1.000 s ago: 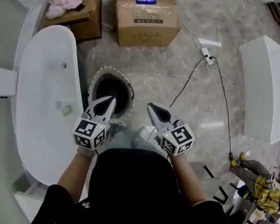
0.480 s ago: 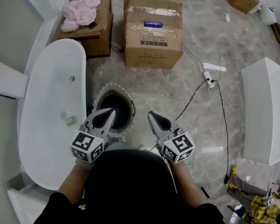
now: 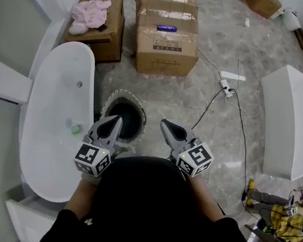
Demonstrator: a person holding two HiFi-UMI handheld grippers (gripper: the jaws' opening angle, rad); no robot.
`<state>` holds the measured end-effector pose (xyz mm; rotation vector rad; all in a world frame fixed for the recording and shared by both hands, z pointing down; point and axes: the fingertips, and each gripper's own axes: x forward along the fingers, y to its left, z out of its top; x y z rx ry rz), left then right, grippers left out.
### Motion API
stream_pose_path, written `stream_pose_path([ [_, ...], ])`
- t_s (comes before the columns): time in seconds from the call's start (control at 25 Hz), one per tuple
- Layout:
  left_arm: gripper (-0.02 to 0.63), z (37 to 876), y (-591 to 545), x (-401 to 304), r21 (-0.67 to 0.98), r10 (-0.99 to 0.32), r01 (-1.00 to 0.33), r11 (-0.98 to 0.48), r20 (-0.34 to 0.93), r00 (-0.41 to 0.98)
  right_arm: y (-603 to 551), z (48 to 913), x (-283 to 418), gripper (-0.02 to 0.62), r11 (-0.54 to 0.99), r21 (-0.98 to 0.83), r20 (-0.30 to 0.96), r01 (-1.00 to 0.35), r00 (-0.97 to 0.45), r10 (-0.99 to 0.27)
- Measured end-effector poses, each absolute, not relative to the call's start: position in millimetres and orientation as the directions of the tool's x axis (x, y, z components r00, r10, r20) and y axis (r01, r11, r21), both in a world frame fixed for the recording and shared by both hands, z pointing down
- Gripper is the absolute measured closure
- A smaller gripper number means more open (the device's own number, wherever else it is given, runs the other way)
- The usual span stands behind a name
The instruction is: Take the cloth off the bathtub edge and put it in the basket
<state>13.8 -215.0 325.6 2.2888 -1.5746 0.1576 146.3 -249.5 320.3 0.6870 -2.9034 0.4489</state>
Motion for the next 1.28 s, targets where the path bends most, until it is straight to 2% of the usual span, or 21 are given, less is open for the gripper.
stream_pose_path([
  [1.28, 0.592, 331.9, -167.5, 12.9, 0.246, -0.883, -0.925, -0.289, 0.305, 0.357, -209.6, 311.8, 144.2, 0.600, 0.875, -0.209, 0.198, -0.436, -0.896, -0.398],
])
